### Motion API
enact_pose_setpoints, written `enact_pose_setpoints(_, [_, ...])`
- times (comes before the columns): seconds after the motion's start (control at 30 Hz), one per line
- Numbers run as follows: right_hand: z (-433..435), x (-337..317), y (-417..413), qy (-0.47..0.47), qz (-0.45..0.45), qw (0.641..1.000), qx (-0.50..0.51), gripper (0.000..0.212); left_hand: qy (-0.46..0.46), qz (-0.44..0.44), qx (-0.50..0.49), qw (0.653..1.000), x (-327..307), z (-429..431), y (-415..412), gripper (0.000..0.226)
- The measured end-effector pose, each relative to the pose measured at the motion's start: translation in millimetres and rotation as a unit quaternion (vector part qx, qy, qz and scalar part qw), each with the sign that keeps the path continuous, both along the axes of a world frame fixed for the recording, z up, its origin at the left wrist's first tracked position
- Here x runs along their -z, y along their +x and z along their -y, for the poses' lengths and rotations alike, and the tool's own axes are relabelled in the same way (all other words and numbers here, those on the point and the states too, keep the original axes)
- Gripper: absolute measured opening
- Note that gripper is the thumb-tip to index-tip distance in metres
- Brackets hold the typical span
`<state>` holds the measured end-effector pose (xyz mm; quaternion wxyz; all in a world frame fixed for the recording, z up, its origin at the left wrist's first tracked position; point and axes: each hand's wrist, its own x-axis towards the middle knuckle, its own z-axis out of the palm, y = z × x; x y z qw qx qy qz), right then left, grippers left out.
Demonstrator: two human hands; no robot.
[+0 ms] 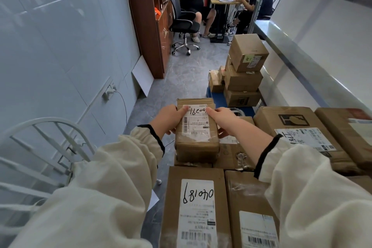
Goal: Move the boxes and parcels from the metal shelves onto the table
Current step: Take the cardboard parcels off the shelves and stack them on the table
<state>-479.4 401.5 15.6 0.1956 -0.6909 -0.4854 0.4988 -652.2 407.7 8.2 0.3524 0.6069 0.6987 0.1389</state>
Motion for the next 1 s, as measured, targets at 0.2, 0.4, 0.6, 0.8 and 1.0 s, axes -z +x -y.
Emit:
enact_pose_setpoints(0.2, [16.0, -11.5, -0.3, 0.16, 0.148, 0.975, -0.045, 0.081, 0.108, -0.066, 0.047, 0.991, -13.8, 9.4, 4.7, 0.068])
enact_pose_setpoints(0.4, [47.7, -30.6, 27.5, 0.214, 0.299, 0.921, -0.125, 0.085, 0.19, -0.194, 0.17, 0.947, -40.8, 29.1, 19.7, 0.076])
enact_pose_setpoints(0.6, [109.3, -55.9, 86.2, 0.181, 0.407, 0.885, -0.133, 0.086, 0.202, -0.233, 0.251, 0.917, -64.1, 71.4, 57.9, 0.077])
enact_pose_setpoints(0.8, [202.8, -80.5, 148.9, 0.204, 0.394, 0.894, -0.056, 0.077, 0.206, -0.216, 0.312, 0.902, -78.4, 132.4, 129.0, 0.077])
enact_pose_setpoints(1.0, [335.2, -90.0, 225.0, 0.178, 0.382, 0.906, 0.041, 0.077, 0.224, -0.169, 0.391, 0.877, -91.1, 235.5, 233.2, 0.075])
